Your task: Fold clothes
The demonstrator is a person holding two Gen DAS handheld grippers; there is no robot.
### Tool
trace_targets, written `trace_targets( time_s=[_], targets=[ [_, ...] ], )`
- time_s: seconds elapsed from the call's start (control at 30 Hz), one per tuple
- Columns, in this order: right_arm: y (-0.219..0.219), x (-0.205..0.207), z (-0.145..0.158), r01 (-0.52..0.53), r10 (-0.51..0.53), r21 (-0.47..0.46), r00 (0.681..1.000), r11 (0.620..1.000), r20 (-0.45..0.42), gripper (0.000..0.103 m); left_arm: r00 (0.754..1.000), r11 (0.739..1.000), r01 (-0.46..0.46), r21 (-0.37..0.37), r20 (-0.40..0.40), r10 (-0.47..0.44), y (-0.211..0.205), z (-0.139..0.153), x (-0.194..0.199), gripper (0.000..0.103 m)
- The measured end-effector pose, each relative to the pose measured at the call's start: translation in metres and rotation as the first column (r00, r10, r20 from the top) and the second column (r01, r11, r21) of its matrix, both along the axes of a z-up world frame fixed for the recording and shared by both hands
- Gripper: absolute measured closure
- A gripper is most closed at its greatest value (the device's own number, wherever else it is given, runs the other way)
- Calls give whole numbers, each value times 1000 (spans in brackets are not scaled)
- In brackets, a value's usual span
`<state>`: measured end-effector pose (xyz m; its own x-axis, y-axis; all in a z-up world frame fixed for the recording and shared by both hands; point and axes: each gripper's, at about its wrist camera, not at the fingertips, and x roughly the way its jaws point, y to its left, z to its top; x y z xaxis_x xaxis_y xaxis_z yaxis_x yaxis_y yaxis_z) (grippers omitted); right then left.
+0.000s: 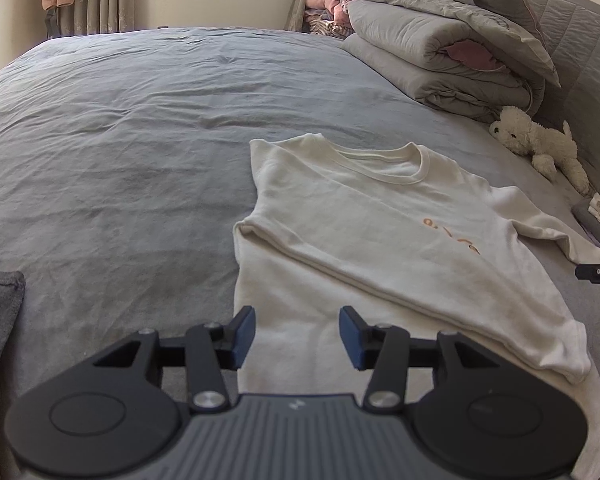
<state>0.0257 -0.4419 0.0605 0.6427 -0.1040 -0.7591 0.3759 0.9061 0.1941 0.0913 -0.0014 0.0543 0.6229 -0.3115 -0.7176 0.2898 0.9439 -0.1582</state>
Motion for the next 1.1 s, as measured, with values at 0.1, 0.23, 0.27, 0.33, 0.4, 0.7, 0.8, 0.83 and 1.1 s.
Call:
trace_targets(
  time_s=[0.1,0.23,0.27,0.33,0.4,0.7,0.8,0.83,1.1],
  targets=[
    [-54,-15,-1,316,-317,71,948,946,1,41,1000,1000,-4,-2,-3,4,1,1,1,54],
    [-102,-48,-4,626,-630,108,777,772,1,40,1000,1000,-16,-10,-4,16,5,3,3,53],
    [-114,-57,-4,692,-696,118,718,713,-1,40,1000,1000,-20,-14,-6,20,6,4,3,52],
    [-128,-62,-11,724,-735,186,678,664,-15,40,1000,999,-27,-27,-11,27,9,4,5,51],
    [-129,-56,-15,722,-733,190,680,666,-12,40,999,999,-30,-37,-15,30,10,5,5,51],
    [-123,-42,-9,678,-701,187,706,711,104,92,999,997,-52,-55,6,52,19,14,6,51],
    [-97,-47,24,579,-628,244,719,778,298,92,997,993,-69,-92,11,70,26,21,6,51],
    [-79,-47,41,507,-560,240,725,828,400,92,997,990,-78,-117,5,79,29,23,7,51],
    [187,-44,79,-396,539,-367,610,842,581,93,972,895,-234,-379,-123,202,76,33,14,50]
  ],
)
